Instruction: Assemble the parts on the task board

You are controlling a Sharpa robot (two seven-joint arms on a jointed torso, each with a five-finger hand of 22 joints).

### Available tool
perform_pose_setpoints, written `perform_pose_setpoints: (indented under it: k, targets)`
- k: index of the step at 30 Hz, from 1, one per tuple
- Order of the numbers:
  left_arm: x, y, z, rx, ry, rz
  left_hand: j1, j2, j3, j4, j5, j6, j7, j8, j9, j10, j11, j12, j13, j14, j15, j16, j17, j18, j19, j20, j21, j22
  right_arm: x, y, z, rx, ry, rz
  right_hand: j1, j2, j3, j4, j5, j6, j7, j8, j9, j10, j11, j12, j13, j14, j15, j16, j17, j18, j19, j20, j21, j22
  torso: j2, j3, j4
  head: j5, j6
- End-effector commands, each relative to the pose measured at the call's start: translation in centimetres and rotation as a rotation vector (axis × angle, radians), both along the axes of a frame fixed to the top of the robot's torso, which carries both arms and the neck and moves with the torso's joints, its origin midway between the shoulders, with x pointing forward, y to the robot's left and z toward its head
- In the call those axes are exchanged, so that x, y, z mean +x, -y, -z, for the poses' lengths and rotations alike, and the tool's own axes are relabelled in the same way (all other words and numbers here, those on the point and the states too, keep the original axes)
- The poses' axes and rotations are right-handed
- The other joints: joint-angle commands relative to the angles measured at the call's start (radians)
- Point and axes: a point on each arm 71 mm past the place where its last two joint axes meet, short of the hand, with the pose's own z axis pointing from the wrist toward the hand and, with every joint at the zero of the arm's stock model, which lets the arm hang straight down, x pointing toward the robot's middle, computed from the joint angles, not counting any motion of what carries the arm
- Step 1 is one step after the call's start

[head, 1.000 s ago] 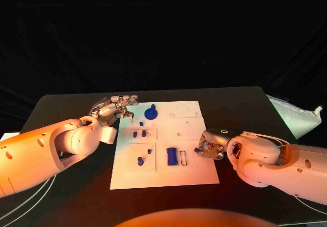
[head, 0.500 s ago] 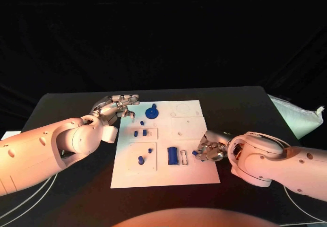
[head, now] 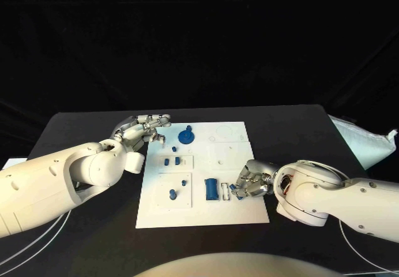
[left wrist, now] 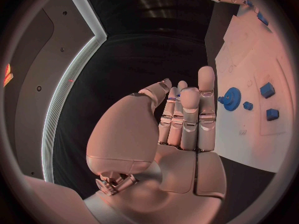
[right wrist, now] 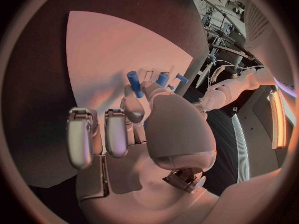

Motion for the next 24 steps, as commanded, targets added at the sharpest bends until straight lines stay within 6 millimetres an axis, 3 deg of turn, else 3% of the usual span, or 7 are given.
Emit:
perform_pose_setpoints:
  k: [1, 24]
  targets:
    - [-0.1, 0.2, -0.1, -0.012, 0.009, 0.018, -0.006, 0.006, -0.004, 0.004, 0.006, -0.001, -0.003, 0.004, 0.000, -0.006, -0.004, 0.002, 0.001, -0.007, -0.003, 0.002, -0.001, 0.015, -0.001, 0.006, -0.003, -0.001, 0.0, -0.3, 0.0, 0.028, -0.017, 0.002, -0.010, 0.003, -0.004, 0.002, 0.007, 0.008, 0.000, 0.004, 0.000, 0.009, 0.001, 0.008, 0.002, 0.066, 0.002, 0.006, 0.061, -0.009, 0.012, -0.004, 0.007, 0.133, -0.001, -0.0002, -0.0008, 0.003, -0.001]
    - [-0.1, 0.3, -0.1, -0.012, 0.008, 0.021, -0.006, 0.006, -0.004, 0.004, 0.006, 0.000, -0.004, 0.005, 0.001, -0.005, -0.005, 0.004, 0.001, -0.007, -0.003, 0.002, -0.002, 0.015, -0.001, 0.006, -0.002, 0.000, 0.5, -1.7, 0.3, 0.017, -0.012, -0.012, -0.024, 0.000, -0.020, 0.007, 0.004, 0.018, -0.004, 0.011, 0.006, 0.013, -0.002, 0.013, 0.007, 0.065, -0.001, 0.002, 0.056, -0.008, 0.010, -0.006, 0.004, 0.130, -0.001, -0.0002, -0.0022, 0.006, 0.002]
